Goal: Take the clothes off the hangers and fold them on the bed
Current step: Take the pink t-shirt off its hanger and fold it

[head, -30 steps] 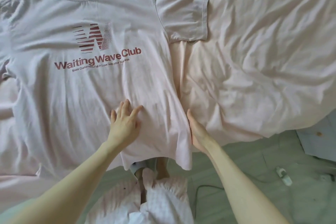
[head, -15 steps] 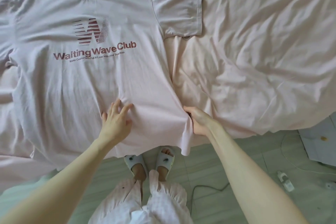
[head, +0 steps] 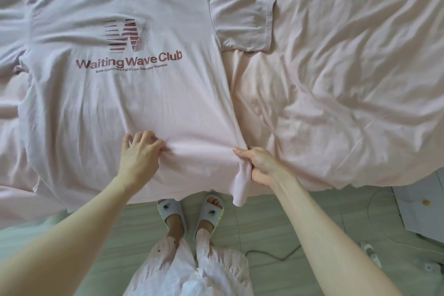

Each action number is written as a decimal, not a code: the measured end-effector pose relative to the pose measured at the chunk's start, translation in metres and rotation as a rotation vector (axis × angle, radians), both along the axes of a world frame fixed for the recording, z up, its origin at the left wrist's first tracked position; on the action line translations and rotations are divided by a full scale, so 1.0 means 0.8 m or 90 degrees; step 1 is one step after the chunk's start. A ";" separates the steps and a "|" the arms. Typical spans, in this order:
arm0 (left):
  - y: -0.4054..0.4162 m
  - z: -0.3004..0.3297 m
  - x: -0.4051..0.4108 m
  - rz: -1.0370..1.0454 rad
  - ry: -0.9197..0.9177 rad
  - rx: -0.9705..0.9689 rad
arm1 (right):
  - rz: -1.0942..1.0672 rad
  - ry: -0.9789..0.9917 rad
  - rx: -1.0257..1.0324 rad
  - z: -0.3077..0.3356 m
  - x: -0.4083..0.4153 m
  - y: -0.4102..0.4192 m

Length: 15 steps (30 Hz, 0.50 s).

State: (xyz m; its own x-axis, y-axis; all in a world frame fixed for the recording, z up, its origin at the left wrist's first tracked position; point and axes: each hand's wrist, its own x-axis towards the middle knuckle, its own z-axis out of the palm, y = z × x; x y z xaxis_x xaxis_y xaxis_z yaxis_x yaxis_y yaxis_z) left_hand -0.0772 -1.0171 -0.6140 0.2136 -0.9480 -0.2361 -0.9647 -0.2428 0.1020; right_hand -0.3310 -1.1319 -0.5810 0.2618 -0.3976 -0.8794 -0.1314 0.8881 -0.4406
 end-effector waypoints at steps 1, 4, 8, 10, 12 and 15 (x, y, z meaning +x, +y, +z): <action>0.003 0.000 -0.002 0.006 0.000 -0.011 | -0.005 -0.008 0.002 0.001 0.000 -0.003; 0.016 0.005 -0.001 0.032 -0.010 -0.033 | -0.004 -0.034 0.026 -0.003 -0.004 -0.011; 0.029 0.010 0.006 0.050 -0.036 -0.019 | 0.013 -0.003 0.011 -0.010 -0.006 -0.015; 0.028 0.010 0.007 0.056 -0.045 -0.010 | 0.049 0.047 -0.042 -0.017 -0.003 -0.010; 0.027 0.009 0.006 0.060 -0.047 0.003 | 0.108 0.162 -0.169 -0.020 0.000 -0.003; 0.026 0.004 0.002 0.050 -0.049 0.008 | 0.212 0.349 -0.387 -0.017 0.000 0.012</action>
State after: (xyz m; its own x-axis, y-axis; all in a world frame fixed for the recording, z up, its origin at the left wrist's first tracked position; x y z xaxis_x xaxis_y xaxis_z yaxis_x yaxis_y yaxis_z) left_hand -0.0760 -0.9965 -0.6104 0.3042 -0.9251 -0.2275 -0.9477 -0.3180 0.0258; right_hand -0.3311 -1.1224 -0.5947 0.0506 -0.8155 -0.5766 -0.6729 0.3988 -0.6231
